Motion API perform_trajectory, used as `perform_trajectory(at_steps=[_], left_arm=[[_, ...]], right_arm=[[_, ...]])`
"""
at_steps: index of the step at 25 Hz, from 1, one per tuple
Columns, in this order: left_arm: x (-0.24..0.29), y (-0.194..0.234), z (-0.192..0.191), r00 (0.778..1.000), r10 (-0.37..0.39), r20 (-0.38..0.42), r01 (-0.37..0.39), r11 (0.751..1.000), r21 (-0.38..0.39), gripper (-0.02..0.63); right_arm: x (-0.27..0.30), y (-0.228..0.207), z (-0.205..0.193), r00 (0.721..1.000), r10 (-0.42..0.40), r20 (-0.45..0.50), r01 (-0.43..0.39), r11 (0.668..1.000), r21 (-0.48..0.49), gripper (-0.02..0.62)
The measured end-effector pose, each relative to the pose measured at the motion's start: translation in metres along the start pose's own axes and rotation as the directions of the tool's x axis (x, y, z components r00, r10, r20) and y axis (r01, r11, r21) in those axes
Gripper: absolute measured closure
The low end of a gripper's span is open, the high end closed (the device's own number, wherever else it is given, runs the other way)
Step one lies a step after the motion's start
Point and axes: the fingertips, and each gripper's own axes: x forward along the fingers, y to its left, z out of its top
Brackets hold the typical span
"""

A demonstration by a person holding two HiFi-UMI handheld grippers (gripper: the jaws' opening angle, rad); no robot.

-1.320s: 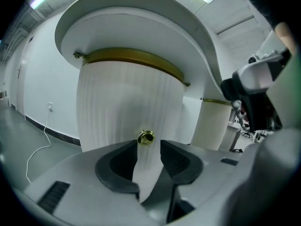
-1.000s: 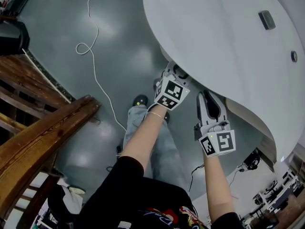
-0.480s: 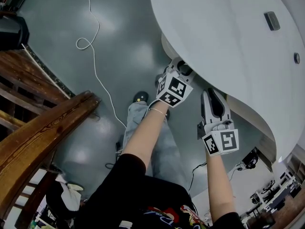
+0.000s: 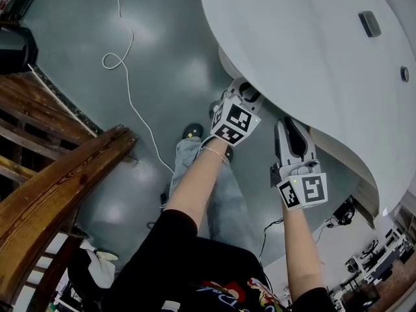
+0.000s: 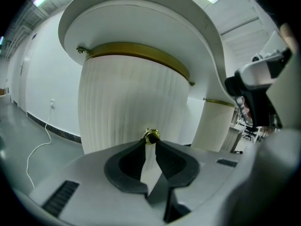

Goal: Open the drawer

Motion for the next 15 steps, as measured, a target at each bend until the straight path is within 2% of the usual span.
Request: perform_trajectory(at_steps=[6,9,11,15], left_arm=[[0.007,-0.003,0.009,1.0,0.017,0.013,-0.017,1.0,-0.018,0.512],[0.006,-0.002,0.016,0.997,0.073,0.01,-0.073,0.997,-0.028,0.48],[0.007,0.001,0.015,0.994,0.104,-0.012,-0.104,0.994,-0.019,0.499],[0.005,0.0,0.013,0.998,0.063,-0.027,-0.064,0.998,-0.011,0.509]], right_arm=[[0.004,-0.004,0.001,1.0,-0.011,-0.002,0.011,1.0,0.005,0.529],[0.007,0.003,-0.001,1.0,-0.003,-0.01,0.003,1.0,-0.004,0.529],[0.009,0.006,-0.002,1.0,0.001,-0.014,-0.001,1.0,-0.004,0.529],[0.009,0.014,0.001,1.0,0.007,-0.01,-0.007,1.0,-0.013,0.53]])
